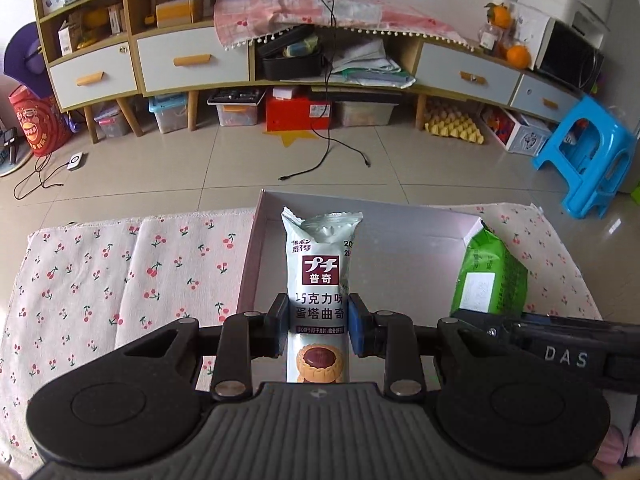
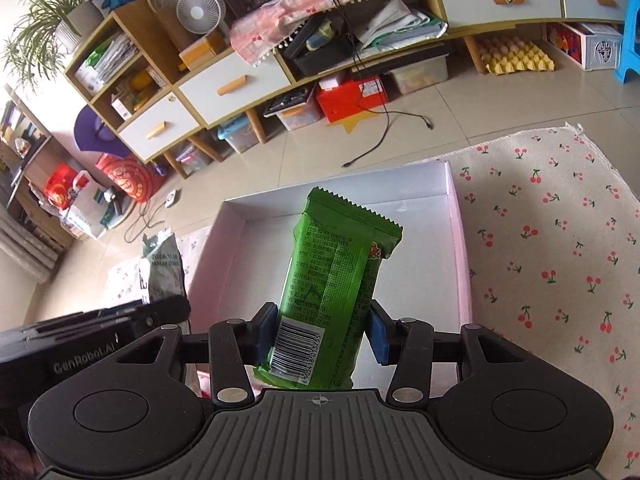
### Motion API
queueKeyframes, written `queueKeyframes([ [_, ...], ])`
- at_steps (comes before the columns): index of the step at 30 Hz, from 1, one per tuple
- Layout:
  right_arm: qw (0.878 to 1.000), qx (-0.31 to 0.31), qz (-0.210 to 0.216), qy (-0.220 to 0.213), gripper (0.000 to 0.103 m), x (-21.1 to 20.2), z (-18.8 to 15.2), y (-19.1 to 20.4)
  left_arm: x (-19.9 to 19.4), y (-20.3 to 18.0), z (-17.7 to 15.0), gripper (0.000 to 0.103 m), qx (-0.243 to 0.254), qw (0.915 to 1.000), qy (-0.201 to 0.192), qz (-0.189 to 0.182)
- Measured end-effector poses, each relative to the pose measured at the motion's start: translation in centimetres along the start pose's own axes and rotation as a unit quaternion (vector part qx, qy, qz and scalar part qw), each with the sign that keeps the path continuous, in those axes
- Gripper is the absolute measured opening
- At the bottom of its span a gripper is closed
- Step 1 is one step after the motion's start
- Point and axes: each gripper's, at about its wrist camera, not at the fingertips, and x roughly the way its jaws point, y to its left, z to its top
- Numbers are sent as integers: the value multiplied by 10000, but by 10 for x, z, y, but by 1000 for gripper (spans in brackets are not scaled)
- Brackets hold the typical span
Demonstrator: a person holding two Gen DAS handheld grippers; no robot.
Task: Organize snacks
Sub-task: 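Lower both packets into the pink box and open both tools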
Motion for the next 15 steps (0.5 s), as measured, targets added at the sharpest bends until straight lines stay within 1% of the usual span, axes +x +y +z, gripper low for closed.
queueKeyframes([
  [5, 10000, -18, 42, -31, 46, 12, 5, -9, 20, -3, 1, 27, -75, 9997, -125, 191],
  [12, 10000, -30, 29, 89, 47, 24, 4, -12, 28, 1, 0, 27, -185, 9986, -286, 407],
  [15, 9999, -56, 14, 132, 48, 25, 3, -11, 30, 2, 0, 28, -245, 9987, -210, 393],
])
